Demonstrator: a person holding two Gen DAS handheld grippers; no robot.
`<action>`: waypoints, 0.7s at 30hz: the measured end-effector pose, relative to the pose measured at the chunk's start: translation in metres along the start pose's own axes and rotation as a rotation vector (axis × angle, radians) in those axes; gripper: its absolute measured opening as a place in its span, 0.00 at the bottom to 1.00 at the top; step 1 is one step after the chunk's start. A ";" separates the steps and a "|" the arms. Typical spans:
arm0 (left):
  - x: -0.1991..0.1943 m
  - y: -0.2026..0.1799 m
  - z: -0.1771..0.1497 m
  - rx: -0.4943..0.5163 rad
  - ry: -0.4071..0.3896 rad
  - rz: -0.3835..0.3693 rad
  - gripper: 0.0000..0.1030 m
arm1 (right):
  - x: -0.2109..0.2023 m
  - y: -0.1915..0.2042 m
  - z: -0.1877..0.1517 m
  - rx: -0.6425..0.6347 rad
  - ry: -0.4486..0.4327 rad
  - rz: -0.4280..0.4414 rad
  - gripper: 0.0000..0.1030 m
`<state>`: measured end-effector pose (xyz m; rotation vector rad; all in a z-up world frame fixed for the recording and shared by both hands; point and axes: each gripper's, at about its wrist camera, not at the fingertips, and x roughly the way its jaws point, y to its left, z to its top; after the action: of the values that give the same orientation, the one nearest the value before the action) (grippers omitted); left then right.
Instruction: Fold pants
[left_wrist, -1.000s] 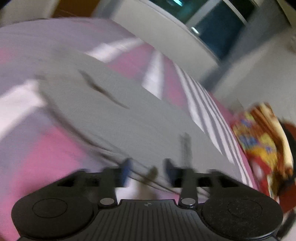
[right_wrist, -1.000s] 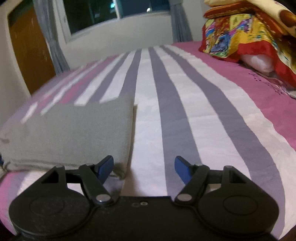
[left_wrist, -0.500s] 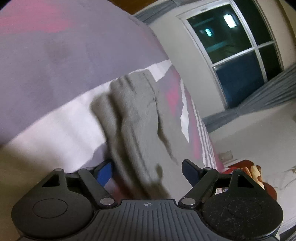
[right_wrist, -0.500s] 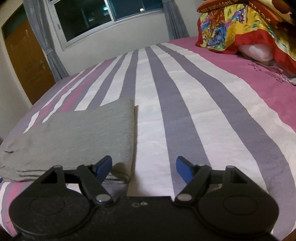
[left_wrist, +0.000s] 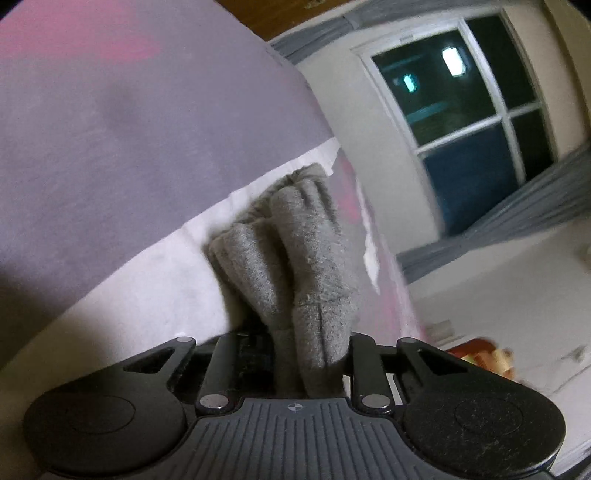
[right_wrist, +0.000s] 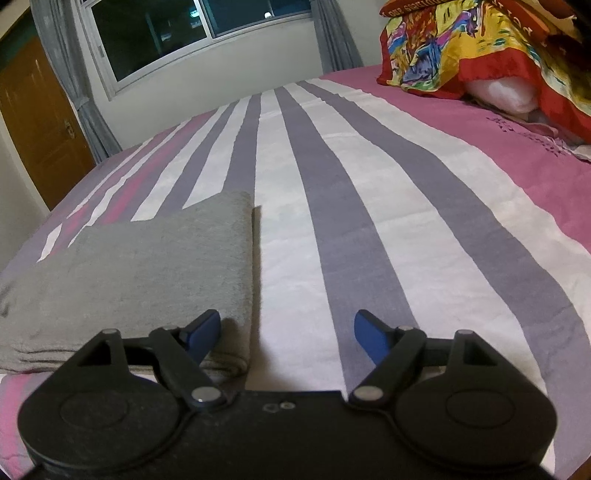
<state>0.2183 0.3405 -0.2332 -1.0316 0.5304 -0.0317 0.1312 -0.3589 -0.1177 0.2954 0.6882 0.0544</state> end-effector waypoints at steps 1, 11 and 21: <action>-0.001 -0.005 0.002 0.017 0.002 0.017 0.21 | 0.000 -0.001 0.001 0.006 0.001 0.000 0.77; -0.025 -0.165 0.004 0.435 -0.013 -0.073 0.21 | -0.006 -0.009 0.009 -0.080 -0.014 -0.204 1.00; 0.028 -0.295 -0.079 0.706 0.120 -0.165 0.21 | 0.003 -0.055 0.012 -0.040 -0.002 -0.361 1.00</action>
<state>0.2737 0.1147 -0.0336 -0.3791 0.4877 -0.4017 0.1383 -0.4143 -0.1264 0.1294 0.7292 -0.2757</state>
